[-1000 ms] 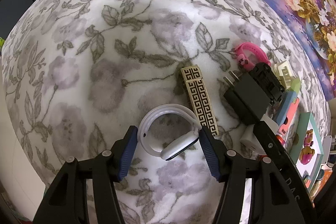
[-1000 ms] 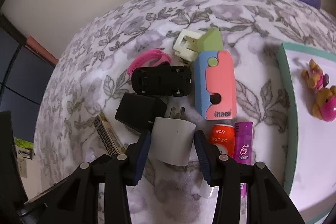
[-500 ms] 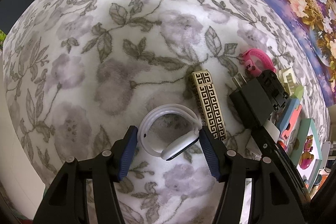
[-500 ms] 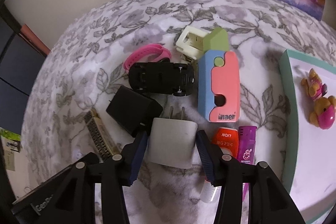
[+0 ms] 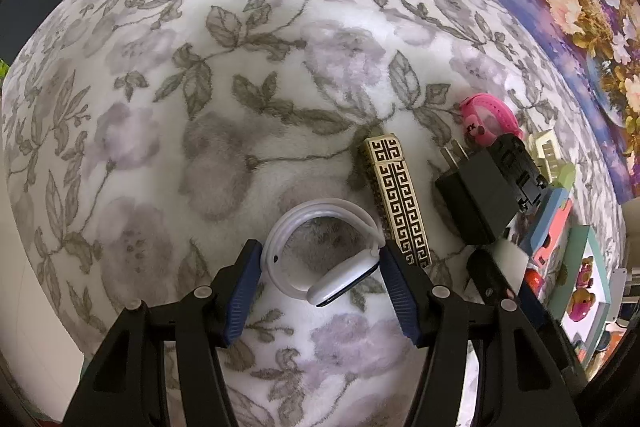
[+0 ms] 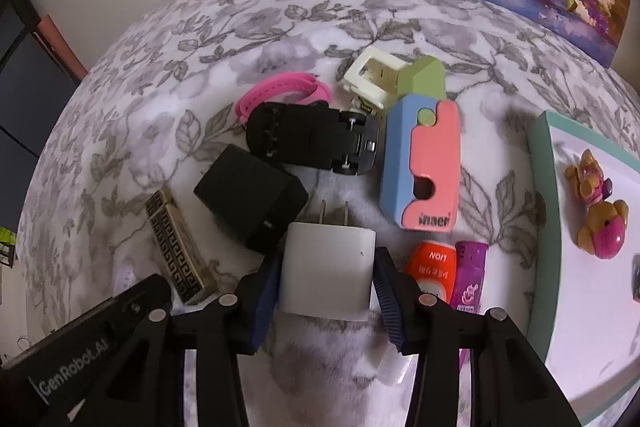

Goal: Organize rigid objects
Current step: 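Lift the charger cube and band and carry both toward the tray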

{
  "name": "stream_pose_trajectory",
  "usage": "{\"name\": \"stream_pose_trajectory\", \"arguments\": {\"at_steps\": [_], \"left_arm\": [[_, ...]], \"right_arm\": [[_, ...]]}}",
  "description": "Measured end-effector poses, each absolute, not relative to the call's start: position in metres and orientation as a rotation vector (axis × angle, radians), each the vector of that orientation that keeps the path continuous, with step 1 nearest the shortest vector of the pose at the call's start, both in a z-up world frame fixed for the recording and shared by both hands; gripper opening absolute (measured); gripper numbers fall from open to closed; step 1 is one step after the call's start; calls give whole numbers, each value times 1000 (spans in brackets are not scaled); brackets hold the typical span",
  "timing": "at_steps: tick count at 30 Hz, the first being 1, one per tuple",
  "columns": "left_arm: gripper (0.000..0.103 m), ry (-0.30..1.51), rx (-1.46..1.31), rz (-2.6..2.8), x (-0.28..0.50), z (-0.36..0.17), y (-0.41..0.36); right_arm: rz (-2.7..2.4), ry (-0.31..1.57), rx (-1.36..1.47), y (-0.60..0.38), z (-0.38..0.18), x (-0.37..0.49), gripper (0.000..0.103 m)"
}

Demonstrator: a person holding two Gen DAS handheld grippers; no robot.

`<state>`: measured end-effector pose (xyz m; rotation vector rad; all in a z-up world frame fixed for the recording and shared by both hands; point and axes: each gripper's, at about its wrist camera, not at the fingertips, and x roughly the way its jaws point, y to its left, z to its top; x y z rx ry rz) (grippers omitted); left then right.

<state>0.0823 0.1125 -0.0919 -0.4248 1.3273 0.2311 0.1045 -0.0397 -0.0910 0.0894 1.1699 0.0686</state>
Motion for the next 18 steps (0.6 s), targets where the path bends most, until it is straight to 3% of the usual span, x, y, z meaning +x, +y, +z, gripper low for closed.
{"name": "stream_pose_trajectory", "arguments": {"at_steps": [18], "left_arm": [[61, 1250, -376, 167, 56, -44, 91]], "right_arm": [[96, 1132, 268, -81, -41, 61, 47]]}}
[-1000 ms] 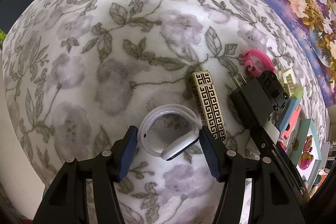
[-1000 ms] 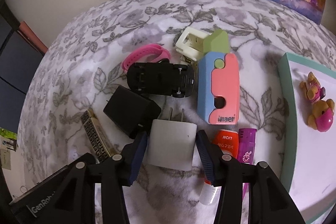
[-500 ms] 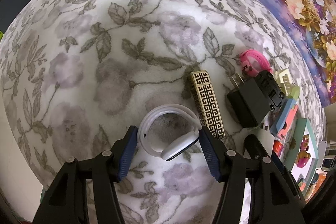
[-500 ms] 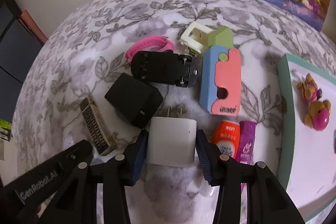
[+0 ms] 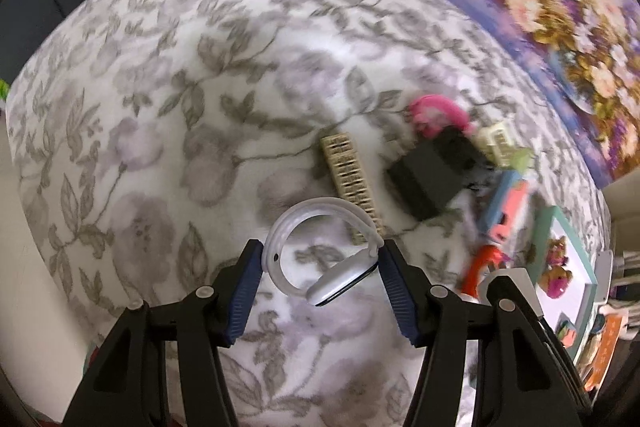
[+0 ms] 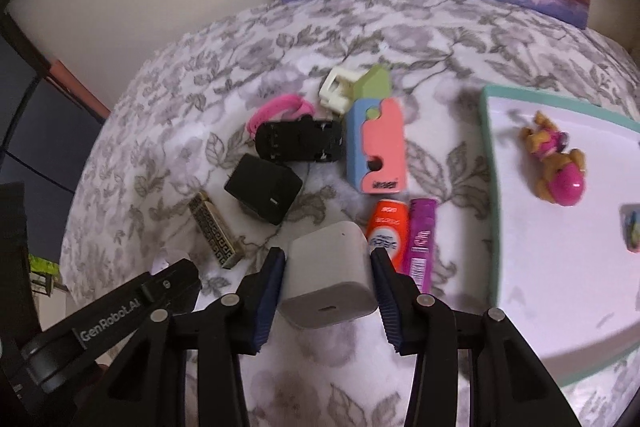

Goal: Organize rigid objects
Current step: 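Lift the charger cube and band and carry both toward the tray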

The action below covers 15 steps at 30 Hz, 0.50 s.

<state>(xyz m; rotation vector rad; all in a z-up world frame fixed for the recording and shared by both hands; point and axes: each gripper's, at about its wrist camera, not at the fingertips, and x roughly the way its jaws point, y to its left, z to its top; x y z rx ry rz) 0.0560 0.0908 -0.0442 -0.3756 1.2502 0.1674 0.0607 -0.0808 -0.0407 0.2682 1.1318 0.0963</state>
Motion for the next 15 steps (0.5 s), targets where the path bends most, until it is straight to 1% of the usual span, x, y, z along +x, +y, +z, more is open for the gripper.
{"name": "stream_pose_trajectory", "arguments": {"at_steps": [6, 11, 15], "left_arm": [[61, 1213, -293, 87, 57, -12, 47], [61, 1221, -191, 43, 61, -3, 2], [61, 1230, -124, -1, 64, -4, -39]], "right_arm": [[-3, 1088, 264, -116, -11, 46, 47], [-110, 1072, 299, -161, -5, 38, 47], [-163, 1050, 371, -200, -5, 33, 47]]}}
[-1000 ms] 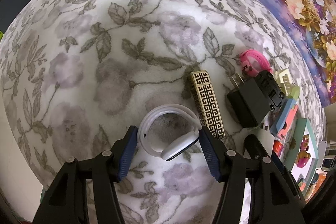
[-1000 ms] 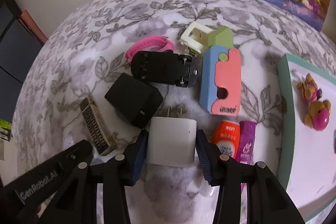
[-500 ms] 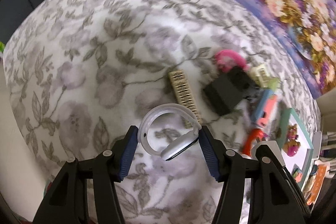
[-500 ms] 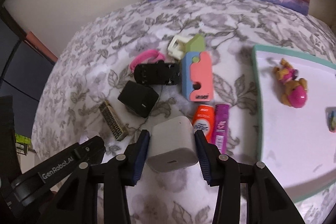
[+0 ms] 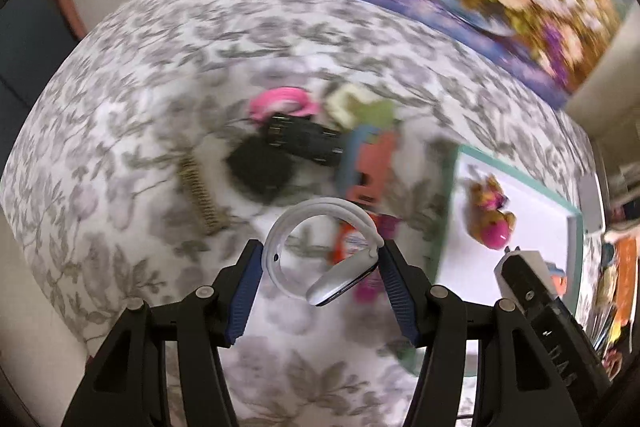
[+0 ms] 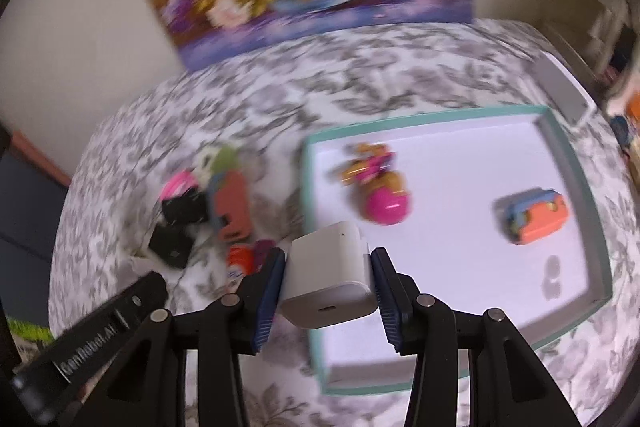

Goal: Organize rigid objects
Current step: 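Lift the charger cube and band and carry both toward the tray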

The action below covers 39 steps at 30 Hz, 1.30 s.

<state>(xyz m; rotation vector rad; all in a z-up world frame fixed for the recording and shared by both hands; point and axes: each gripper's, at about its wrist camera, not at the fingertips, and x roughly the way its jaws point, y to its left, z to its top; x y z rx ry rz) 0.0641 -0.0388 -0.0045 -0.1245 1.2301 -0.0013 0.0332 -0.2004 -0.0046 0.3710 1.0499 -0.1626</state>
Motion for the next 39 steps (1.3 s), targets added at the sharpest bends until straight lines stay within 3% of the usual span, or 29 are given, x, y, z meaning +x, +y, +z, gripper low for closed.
{"name": "stream_pose_trajectory", "arguments": {"at_steps": [15, 39], "left_arm": [[61, 1246, 28, -208, 64, -30, -151], [62, 1264, 203, -260, 53, -53, -179]], "right_arm": [[-381, 1096, 585, -328, -30, 16, 47], [-389, 1197, 577, -331, -51, 17, 47]]}}
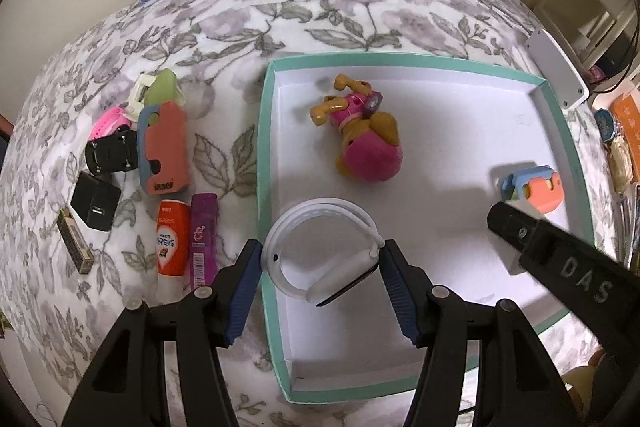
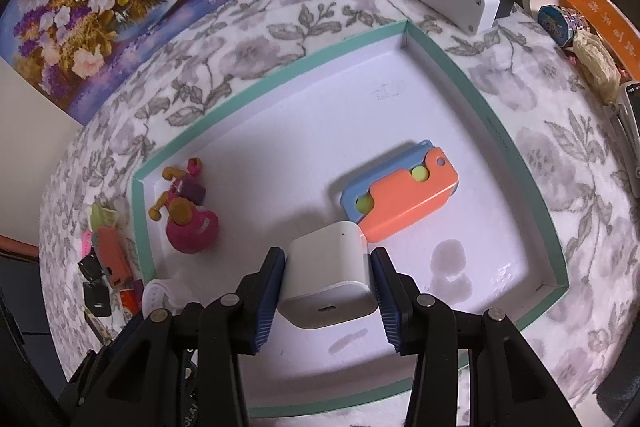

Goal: Organize rigid objects
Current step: 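Lower the white charger cube with the right gripper while the left lowers the band, open both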

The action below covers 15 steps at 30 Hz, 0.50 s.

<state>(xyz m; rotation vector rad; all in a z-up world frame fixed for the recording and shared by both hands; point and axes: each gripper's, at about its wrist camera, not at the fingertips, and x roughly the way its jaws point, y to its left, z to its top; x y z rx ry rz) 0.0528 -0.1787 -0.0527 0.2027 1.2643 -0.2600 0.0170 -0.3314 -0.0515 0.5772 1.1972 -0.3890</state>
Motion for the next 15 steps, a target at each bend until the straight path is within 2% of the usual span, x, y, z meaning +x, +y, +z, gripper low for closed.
{"name": "stream_pose_trajectory", "arguments": {"at_steps": [15], "left_arm": [[66, 1267, 233, -275, 52, -54, -182]], "right_arm": [[-379, 1235, 568, -326, -55, 22, 51]]}}
